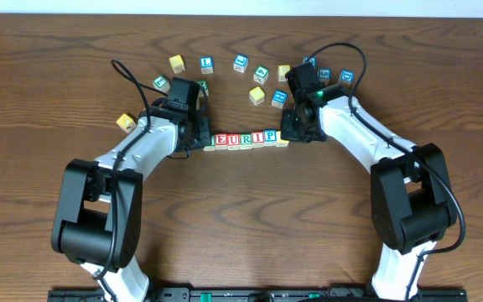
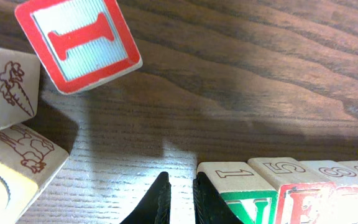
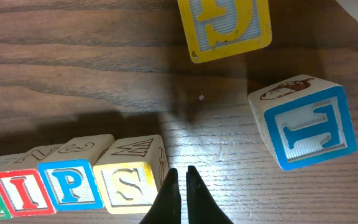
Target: Spell out NEURIPS
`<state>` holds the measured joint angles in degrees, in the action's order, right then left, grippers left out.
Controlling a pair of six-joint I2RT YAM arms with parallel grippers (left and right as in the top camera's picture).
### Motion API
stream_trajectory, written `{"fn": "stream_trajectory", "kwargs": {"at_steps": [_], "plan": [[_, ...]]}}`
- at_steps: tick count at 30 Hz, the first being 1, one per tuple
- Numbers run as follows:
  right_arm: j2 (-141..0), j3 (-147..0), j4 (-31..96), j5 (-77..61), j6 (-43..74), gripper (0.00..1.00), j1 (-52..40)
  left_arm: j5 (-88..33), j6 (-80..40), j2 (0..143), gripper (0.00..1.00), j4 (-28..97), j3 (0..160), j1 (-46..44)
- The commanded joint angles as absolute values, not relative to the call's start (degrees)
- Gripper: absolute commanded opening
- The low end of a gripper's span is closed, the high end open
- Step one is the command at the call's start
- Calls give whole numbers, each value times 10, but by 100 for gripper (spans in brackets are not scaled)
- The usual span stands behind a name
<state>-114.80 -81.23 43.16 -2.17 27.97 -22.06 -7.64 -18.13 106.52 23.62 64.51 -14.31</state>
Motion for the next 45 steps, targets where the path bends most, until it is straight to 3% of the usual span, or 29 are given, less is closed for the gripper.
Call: {"fn": "stream_trajectory", "kwargs": {"at_steps": [1,45], "plan": [[-1155,-808,430,-26,271,1,-219,-84,-176,1072,14,230,639,-144],[-1148,-801,415,-68,197,1,-202,-75,-148,1060,14,254,654,-134]]}}
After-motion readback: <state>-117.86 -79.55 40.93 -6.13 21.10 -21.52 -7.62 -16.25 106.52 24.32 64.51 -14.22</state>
